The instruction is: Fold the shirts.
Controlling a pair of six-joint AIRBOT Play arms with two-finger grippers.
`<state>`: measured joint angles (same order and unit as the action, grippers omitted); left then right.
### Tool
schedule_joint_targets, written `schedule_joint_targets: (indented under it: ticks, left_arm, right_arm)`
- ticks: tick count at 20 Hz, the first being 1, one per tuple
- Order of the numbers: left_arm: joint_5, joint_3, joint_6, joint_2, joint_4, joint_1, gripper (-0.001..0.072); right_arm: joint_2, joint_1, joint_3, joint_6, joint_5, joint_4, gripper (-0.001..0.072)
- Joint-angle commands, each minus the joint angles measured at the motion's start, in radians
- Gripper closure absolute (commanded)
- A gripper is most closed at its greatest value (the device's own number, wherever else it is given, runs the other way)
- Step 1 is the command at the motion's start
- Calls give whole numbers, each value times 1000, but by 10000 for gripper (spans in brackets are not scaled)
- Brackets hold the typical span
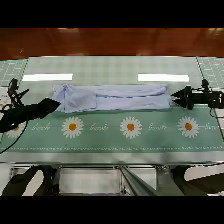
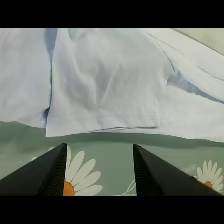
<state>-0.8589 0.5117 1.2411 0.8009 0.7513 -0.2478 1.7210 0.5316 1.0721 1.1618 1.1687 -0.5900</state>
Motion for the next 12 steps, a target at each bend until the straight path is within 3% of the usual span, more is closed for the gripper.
schedule_joint_targets:
  ticks: [1,7,8,9,10,12]
  left_arm:
    - [14,-16,2,-13,-31,7,206]
    - [14,-16,2,-13,-39,7,206]
    - [14,-16,1,-13,-38,7,206]
    - [14,-16,1,-13,-38,7,206]
    - [14,-16,1,-13,-38,7,206]
    - [14,-15,1,-13,-38,7,206]
  right_arm:
    - [45,-72,41,-15,13,34,292]
    - [87,-222,128,30,-34,34,319]
    - [87,-239,140,40,-53,35,425]
    - [87,-250,153,40,-60,35,620]
    - [86,-255,169,31,-56,35,687]
    - [64,-248,182,34,-39,34,687]
